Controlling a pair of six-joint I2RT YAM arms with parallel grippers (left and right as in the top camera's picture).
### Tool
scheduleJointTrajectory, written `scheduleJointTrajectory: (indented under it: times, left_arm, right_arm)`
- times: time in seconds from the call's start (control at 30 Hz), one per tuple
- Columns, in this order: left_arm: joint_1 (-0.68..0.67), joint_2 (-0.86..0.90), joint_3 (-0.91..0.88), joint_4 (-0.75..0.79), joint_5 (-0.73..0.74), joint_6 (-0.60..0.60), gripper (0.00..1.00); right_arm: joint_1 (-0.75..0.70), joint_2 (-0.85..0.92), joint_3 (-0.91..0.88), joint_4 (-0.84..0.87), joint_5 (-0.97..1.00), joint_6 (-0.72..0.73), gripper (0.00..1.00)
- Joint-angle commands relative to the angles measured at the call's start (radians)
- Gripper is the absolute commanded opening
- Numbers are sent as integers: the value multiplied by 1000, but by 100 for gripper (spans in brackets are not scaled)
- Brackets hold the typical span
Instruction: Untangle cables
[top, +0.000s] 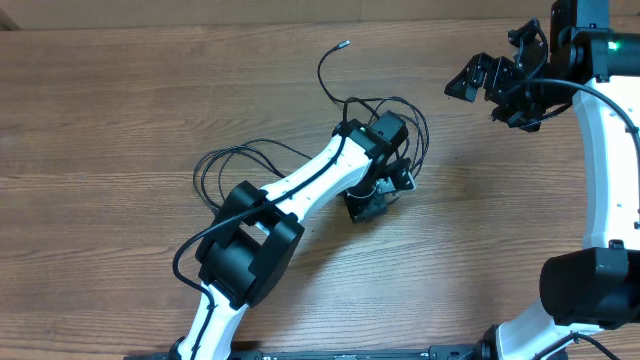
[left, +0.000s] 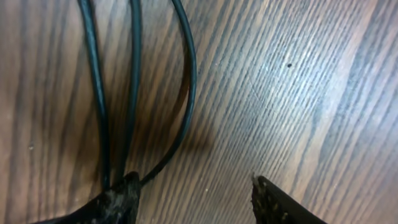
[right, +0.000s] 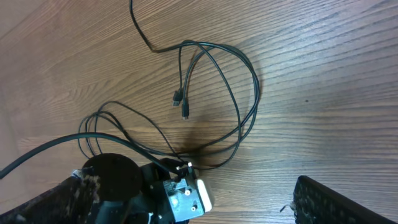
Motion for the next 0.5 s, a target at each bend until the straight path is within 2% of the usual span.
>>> scheduleJointTrajectory:
  times: [0.0, 0.23, 0.33, 0.47]
  left_arm:
    - [-8, 13, -37, 25, -2, 15, 56]
    - [-8, 45, -39, 48, -40, 15, 49]
    - [-9, 101, -39, 15, -124, 11, 46]
    - [-14, 141, -39, -27, -128, 3, 39]
  right_arm:
    - [0, 3, 22, 1, 2, -8, 100]
    - [0, 3, 22, 1, 2, -8, 100]
    - [0, 3, 22, -3, 2, -9, 100]
    - [0, 3, 22, -2, 3, -9, 100]
